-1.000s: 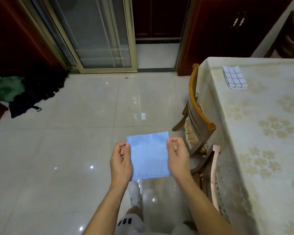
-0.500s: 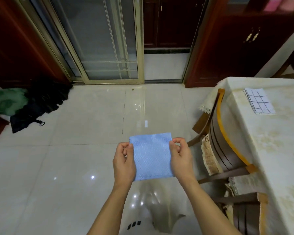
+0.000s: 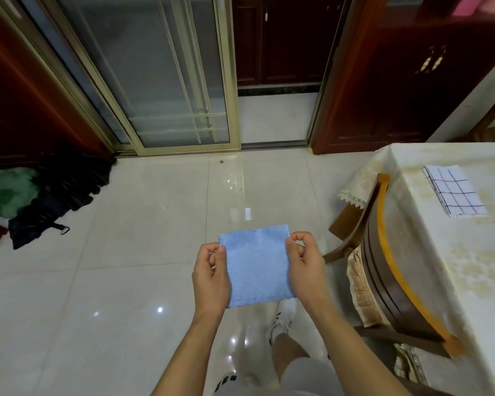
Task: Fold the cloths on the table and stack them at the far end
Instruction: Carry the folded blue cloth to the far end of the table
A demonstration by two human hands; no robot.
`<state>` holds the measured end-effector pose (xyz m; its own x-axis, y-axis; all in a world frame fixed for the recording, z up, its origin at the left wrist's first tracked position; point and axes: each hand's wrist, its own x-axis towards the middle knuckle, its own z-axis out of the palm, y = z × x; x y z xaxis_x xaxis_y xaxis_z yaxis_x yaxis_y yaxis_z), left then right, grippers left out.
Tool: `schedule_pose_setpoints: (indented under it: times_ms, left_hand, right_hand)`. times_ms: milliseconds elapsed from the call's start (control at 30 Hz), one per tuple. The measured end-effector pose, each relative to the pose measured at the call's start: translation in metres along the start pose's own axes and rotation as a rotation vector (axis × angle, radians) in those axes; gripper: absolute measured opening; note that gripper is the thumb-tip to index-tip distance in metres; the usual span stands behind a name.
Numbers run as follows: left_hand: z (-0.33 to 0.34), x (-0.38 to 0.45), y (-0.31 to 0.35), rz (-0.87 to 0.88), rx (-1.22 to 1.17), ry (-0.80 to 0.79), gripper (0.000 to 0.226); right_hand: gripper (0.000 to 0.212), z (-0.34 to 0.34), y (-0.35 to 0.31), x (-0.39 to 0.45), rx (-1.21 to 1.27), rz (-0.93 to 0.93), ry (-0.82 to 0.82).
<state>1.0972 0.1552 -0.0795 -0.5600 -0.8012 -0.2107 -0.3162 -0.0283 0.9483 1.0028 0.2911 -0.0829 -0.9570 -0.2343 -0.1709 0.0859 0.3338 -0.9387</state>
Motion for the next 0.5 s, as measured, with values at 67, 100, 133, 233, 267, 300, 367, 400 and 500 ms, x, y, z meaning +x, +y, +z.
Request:
schedule_pose_setpoints:
  times_ms: [67,100,133,233,267,300,367,400,500]
  left_hand:
    - [0.021,0.022,0.012,0.011,-0.002,-0.005,0.020]
    - [0.033,0.033,0.019,0.018,-0.002,-0.009,0.020]
    - [0.045,0.044,0.026,0.024,-0.001,-0.012,0.019]
    - [0.085,0.075,0.046,0.041,0.018,-0.022,0.019]
    - [0.098,0.085,0.053,0.045,0.023,-0.029,0.018]
    - [0.111,0.095,0.060,0.048,0.027,-0.036,0.018]
    - [0.135,0.113,0.071,0.049,0.031,-0.046,0.019]
    - [0.146,0.122,0.076,0.052,0.036,-0.048,0.019]
    - [0.177,0.148,0.090,0.074,0.064,-0.052,0.018]
  right_hand:
    - [0.011,-0.004,-0.003,0.031,0.020,-0.011,0.014]
    - [0.011,-0.007,-0.004,0.048,0.023,-0.016,0.023]
    - [0.011,-0.010,-0.006,0.065,0.023,-0.016,0.033]
    - [0.012,-0.023,-0.010,0.118,0.035,-0.004,0.064]
    - [0.013,-0.028,-0.012,0.135,0.036,-0.008,0.071]
    - [0.014,-0.032,-0.013,0.151,0.033,-0.012,0.078]
    - [0.013,-0.041,-0.015,0.181,0.037,-0.003,0.088]
    - [0.012,-0.045,-0.017,0.195,0.041,0.006,0.090]
    - [0.010,-0.058,-0.020,0.235,0.029,0.021,0.101]
